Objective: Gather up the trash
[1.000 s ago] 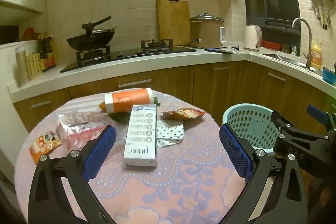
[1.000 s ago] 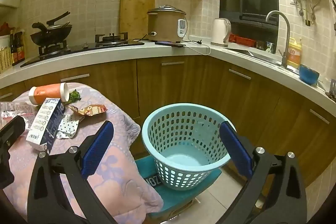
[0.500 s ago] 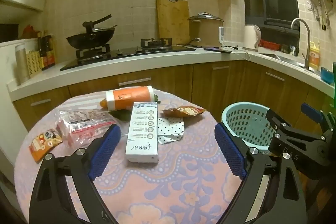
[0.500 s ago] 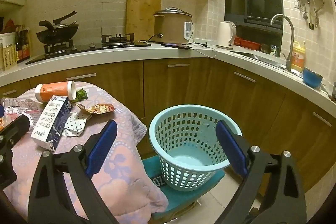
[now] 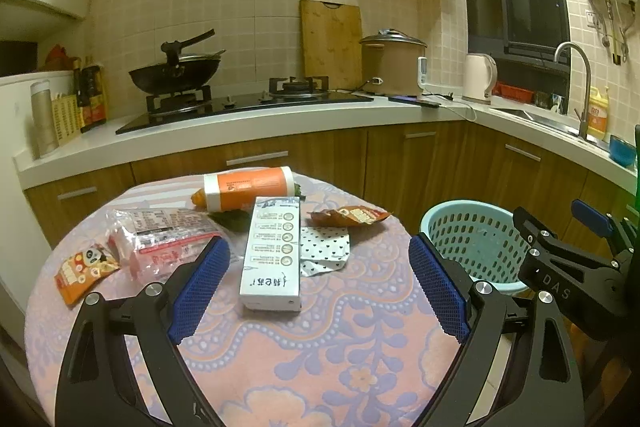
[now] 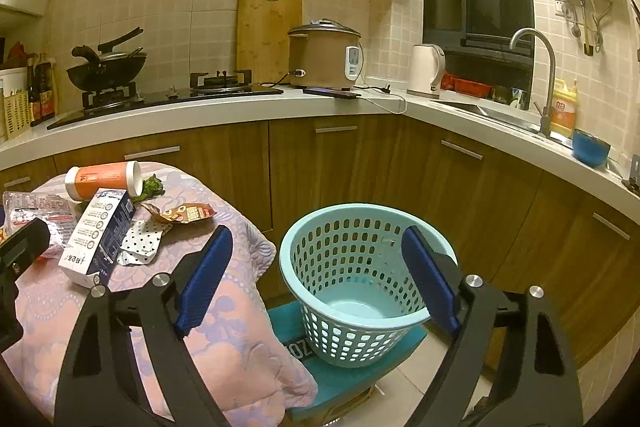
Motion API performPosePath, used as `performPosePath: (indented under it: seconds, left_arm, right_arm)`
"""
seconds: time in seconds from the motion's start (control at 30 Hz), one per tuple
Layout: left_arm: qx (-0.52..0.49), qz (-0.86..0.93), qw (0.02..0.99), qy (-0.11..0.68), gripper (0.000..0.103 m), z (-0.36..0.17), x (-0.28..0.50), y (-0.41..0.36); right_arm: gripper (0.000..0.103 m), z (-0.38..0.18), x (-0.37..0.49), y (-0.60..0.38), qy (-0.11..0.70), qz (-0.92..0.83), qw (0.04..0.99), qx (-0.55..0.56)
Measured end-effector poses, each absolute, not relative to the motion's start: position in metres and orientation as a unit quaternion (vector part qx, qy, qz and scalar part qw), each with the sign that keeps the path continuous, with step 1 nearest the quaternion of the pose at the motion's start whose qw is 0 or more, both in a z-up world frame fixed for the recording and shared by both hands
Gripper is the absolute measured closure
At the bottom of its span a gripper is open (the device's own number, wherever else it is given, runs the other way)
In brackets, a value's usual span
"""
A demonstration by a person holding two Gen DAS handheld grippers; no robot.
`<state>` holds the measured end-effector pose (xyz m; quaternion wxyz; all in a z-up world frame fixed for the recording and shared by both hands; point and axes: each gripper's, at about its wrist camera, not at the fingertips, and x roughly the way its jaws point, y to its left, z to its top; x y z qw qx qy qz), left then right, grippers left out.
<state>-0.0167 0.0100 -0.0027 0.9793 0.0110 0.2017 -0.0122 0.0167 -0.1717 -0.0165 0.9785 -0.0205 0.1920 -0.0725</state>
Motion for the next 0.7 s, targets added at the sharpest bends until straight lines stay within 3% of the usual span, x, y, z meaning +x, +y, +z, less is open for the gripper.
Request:
performPosePath:
  seconds: [0.7]
  left_arm:
    - [0.0,-0.01,0.98,0.2,0.014,-0.0039,-0.0186,0.0151]
  right_arm:
    - [0.026,-0.0191,0.0173,-0.1733,0.198,-0.073,0.977,-0.021]
